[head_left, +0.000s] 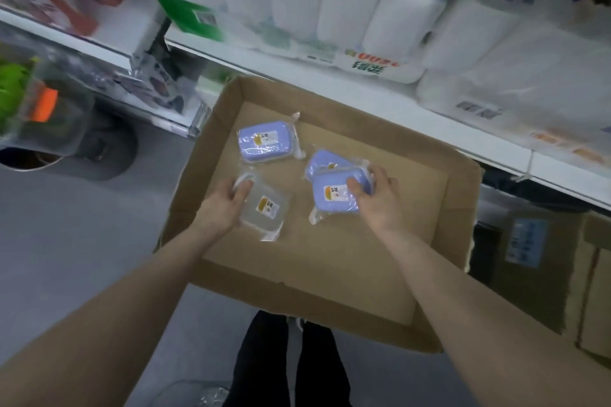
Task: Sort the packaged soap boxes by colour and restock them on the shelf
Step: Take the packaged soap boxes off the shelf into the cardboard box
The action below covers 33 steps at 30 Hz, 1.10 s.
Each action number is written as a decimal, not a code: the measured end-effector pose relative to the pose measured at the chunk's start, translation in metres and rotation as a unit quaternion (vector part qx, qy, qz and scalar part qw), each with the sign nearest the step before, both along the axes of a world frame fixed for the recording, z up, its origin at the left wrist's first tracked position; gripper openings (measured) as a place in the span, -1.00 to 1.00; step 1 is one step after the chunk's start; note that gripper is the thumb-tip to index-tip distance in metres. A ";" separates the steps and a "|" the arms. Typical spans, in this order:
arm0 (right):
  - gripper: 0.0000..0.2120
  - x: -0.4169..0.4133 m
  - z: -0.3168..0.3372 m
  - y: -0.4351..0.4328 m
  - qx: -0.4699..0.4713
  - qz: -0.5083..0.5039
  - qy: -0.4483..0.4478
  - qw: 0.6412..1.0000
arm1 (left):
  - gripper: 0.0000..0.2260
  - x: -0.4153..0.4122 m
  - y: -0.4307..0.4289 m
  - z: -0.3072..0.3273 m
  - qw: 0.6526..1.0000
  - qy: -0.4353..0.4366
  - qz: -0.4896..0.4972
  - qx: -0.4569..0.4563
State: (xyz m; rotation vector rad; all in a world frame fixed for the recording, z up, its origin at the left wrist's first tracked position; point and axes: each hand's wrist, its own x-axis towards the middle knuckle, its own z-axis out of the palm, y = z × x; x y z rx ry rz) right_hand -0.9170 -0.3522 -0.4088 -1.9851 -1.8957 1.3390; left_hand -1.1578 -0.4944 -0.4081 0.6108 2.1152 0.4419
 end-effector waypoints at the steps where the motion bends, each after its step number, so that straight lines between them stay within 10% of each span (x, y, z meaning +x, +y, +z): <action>1: -0.48 -0.004 -0.010 0.004 -0.014 -0.010 0.000 1.000 | -0.61 -0.003 0.005 -0.009 1.000 -0.005 -0.004 0.000; 9: -0.56 -0.027 -0.063 0.031 -0.018 0.010 -0.044 0.999 | -0.37 -0.018 0.037 -0.064 0.997 0.041 -0.032 -0.052; 18: -0.52 -0.024 -0.039 0.029 0.086 0.124 -0.115 0.982 | -0.58 -0.012 0.045 -0.046 0.971 0.166 -0.169 -0.040; 33: -0.58 0.019 0.171 0.045 0.349 0.297 -0.208 0.864 | -0.64 0.013 0.100 0.159 0.877 0.304 -0.351 0.125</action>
